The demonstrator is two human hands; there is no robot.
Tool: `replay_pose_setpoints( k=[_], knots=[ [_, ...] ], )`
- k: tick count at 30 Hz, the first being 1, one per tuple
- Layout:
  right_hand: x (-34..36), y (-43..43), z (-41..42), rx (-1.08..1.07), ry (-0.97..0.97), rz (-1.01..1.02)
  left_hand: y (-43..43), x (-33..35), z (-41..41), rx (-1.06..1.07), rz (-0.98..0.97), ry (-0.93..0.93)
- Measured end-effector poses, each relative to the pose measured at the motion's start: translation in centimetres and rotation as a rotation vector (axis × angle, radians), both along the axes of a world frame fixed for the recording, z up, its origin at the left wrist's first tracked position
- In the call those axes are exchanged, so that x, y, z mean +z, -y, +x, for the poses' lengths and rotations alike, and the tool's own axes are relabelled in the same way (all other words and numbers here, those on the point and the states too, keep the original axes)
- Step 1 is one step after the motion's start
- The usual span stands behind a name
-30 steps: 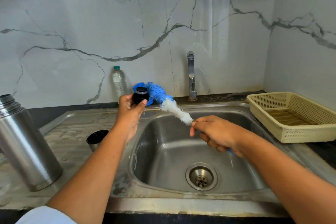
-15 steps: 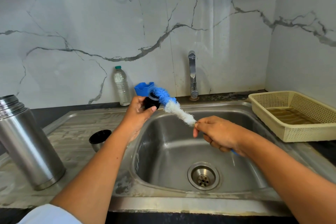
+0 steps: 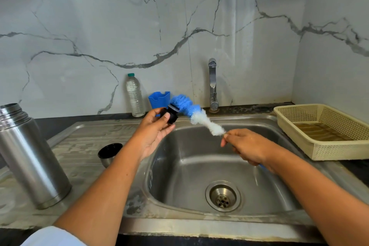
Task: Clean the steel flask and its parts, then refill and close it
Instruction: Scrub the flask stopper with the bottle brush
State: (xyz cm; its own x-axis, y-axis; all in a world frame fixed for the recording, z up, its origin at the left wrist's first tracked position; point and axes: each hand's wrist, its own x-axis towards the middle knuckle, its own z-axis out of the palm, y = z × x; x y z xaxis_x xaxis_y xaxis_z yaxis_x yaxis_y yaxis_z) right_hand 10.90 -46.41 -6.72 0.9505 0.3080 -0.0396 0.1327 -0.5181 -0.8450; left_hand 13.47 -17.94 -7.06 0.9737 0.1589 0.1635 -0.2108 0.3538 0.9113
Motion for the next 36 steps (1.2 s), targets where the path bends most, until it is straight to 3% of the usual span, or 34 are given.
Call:
replay_pose_setpoints(
  k=[3, 8, 13, 17, 22, 26, 30, 36],
  knots=[
    [-0.1, -0.8, 0.2, -0.039, 0.065, 0.032, -0.5, 0.4, 0.1, 0.019, -0.186, 0.005],
    [-0.2, -1.1, 0.1, -0.007, 0.151, -0.023, -1.3, 1.0, -0.1, 0.122, -0.332, -0.004],
    [-0.5, -2.1, 0.0, 0.02, 0.204, -0.061, -0.7, 0.7, -0.1, 0.071, -0.261, -0.044],
    [-0.6, -1.9, 0.1, 0.028, 0.236, -0.098, -1.1, 1.1, 0.2, 0.168, -0.377, -0.011],
    [-0.5, -2.4, 0.2, -0.001, 0.249, -0.122, -0.5, 0.7, 0.0, 0.093, -0.253, -0.056],
    [-0.5, -2.0, 0.0, -0.007, 0.26, -0.153, -1.1, 1.3, 0.5, 0.199, -0.364, -0.005],
    [-0.6, -2.6, 0.0, -0.02, 0.27, -0.158, -0.4, 1.1, -0.2, 0.116, -0.276, -0.065],
    [-0.7, -2.3, -0.2, -0.026, 0.298, -0.175, -0.4, 1.7, -0.4, 0.121, -0.343, -0.06]
  ],
)
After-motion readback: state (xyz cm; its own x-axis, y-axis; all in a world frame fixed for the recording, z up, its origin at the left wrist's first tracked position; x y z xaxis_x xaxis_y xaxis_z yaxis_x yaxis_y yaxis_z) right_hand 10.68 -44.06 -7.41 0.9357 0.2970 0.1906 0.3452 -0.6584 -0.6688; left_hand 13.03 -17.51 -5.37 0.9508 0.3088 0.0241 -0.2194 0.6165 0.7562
